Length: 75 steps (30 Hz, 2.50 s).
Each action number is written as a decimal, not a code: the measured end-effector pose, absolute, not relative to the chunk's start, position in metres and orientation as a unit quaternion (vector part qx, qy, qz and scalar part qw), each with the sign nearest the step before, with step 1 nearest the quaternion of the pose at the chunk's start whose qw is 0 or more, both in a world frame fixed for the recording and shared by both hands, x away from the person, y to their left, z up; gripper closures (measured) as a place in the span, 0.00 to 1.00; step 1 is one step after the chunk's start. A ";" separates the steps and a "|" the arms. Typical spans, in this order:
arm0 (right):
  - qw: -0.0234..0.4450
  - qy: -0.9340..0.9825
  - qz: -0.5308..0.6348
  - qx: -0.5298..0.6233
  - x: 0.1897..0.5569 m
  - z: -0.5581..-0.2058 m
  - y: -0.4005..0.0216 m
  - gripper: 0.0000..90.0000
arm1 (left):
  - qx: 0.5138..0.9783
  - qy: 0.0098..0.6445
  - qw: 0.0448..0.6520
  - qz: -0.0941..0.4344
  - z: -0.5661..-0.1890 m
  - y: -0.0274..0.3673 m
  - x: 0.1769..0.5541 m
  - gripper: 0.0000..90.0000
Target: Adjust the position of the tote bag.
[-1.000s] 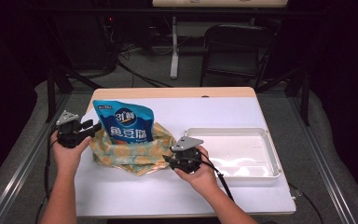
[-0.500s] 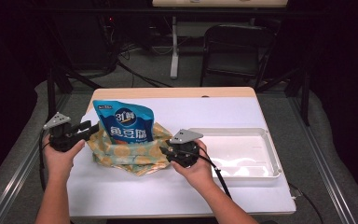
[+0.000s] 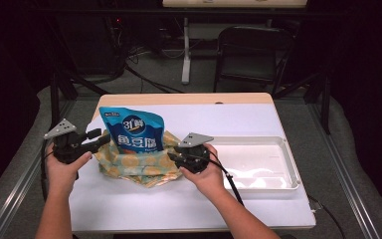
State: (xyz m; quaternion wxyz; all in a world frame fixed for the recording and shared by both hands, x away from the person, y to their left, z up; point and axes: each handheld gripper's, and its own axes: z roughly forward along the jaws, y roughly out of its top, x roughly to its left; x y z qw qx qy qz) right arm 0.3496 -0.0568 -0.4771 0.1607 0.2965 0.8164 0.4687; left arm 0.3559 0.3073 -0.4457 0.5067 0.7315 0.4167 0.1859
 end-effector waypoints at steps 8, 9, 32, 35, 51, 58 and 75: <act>0.160 0.818 0.469 0.292 0.352 -0.473 -0.054 0.74 | 0.746 0.404 0.497 0.183 -0.447 0.295 0.357 0.56; 0.163 0.818 0.469 0.291 0.353 -0.472 -0.052 0.75 | 0.748 0.404 0.494 0.183 -0.448 0.294 0.358 0.56; 0.164 0.821 0.467 0.286 0.361 -0.470 -0.040 0.77 | 0.760 0.404 0.477 0.181 -0.459 0.276 0.365 0.58; 0.165 0.820 0.467 0.285 0.361 -0.470 -0.037 0.77 | 0.761 0.404 0.474 0.181 -0.460 0.275 0.366 0.58; 0.173 0.818 0.466 0.288 0.368 -0.469 -0.030 0.79 | 0.759 0.400 0.482 0.177 -0.464 0.277 0.368 0.59; 0.176 0.820 0.464 0.286 0.370 -0.470 -0.026 0.85 | 0.758 0.401 0.483 0.176 -0.464 0.277 0.368 0.59; 0.183 0.828 0.451 0.279 0.376 -0.472 -0.016 0.94 | 0.754 0.402 0.490 0.173 -0.466 0.277 0.368 0.61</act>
